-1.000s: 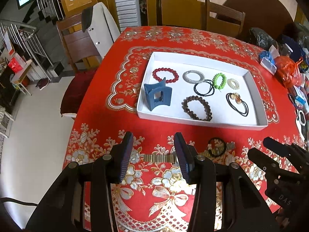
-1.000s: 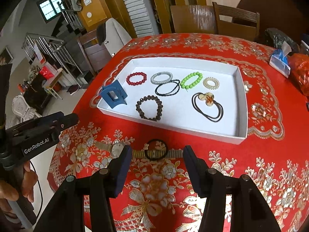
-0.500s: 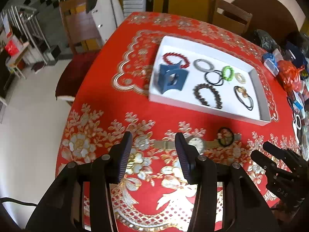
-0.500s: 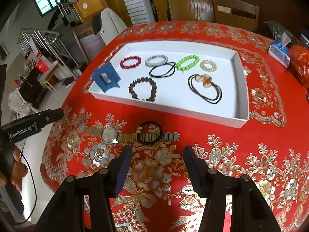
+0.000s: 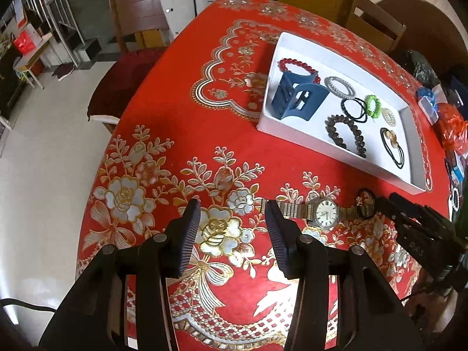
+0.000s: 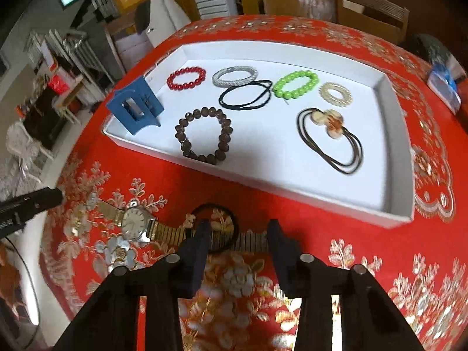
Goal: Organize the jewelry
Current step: 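Grasp the black hair tie with the right tool while the left tool grasps the watch band, then carry the watch and black hair tie over the tray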
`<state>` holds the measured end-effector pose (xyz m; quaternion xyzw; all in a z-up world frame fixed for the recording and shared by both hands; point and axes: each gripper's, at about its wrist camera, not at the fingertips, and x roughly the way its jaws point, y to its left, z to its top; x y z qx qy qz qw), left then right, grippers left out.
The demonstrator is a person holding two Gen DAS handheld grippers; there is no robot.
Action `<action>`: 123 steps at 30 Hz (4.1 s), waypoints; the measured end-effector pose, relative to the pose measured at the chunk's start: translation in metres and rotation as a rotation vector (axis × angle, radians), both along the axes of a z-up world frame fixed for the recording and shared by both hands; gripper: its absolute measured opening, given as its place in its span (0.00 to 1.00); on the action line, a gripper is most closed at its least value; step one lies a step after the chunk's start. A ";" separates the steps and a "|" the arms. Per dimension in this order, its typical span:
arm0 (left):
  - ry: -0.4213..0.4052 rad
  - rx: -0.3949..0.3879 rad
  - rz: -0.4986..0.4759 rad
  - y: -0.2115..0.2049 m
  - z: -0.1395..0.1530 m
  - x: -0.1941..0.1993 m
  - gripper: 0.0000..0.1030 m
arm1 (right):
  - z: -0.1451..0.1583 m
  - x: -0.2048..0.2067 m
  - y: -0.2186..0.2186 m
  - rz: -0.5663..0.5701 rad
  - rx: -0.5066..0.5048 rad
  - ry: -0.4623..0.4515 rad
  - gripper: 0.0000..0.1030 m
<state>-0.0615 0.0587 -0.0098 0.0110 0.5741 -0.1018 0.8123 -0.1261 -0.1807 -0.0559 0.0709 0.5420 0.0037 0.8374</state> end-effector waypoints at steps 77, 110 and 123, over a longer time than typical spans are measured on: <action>-0.056 -0.188 -0.566 -0.095 0.034 -0.010 0.13 | 0.059 -0.052 -0.078 -0.109 0.135 -0.101 0.03; -0.155 -0.181 -0.434 -0.242 0.088 0.102 0.13 | 0.050 0.059 -0.171 -0.192 0.097 -0.067 0.03; 0.032 -0.073 -0.421 -0.239 -0.013 0.059 0.13 | 0.003 0.088 -0.167 -0.098 0.037 0.047 0.03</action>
